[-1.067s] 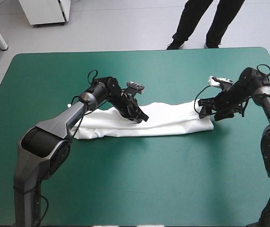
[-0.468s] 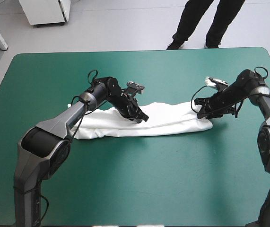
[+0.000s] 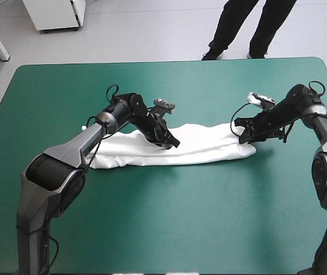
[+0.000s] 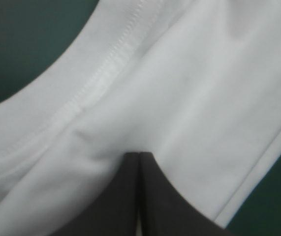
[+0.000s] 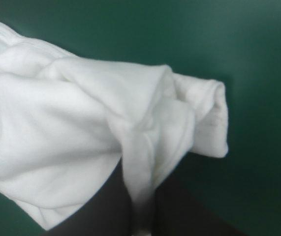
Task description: Fold the cloth
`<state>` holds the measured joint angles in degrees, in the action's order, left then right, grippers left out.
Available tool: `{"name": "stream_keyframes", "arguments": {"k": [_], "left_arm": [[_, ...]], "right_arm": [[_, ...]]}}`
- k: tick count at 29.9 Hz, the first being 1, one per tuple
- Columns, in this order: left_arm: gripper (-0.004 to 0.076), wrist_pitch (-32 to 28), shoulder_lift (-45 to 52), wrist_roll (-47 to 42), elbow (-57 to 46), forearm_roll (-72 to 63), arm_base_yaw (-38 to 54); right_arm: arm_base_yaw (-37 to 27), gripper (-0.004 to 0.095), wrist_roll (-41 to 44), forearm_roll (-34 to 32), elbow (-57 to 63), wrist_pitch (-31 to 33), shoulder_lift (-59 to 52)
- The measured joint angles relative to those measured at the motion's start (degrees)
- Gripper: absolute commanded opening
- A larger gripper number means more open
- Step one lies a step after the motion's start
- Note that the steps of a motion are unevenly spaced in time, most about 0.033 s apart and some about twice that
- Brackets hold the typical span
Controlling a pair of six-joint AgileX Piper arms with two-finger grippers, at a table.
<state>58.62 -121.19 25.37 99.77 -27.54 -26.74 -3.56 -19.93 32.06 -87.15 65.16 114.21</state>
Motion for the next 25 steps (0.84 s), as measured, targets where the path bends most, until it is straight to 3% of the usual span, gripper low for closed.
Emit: {"name": "stream_keyframes", "arguments": {"k": [25], "left_arm": [[-0.0022, 1.3, -0.1, 0.2, 0.6, -0.2, 0.0]], "right_arm": [[0.2, -0.0013, -0.8, 3.7, -7.9, 5.0, -9.7]]}}
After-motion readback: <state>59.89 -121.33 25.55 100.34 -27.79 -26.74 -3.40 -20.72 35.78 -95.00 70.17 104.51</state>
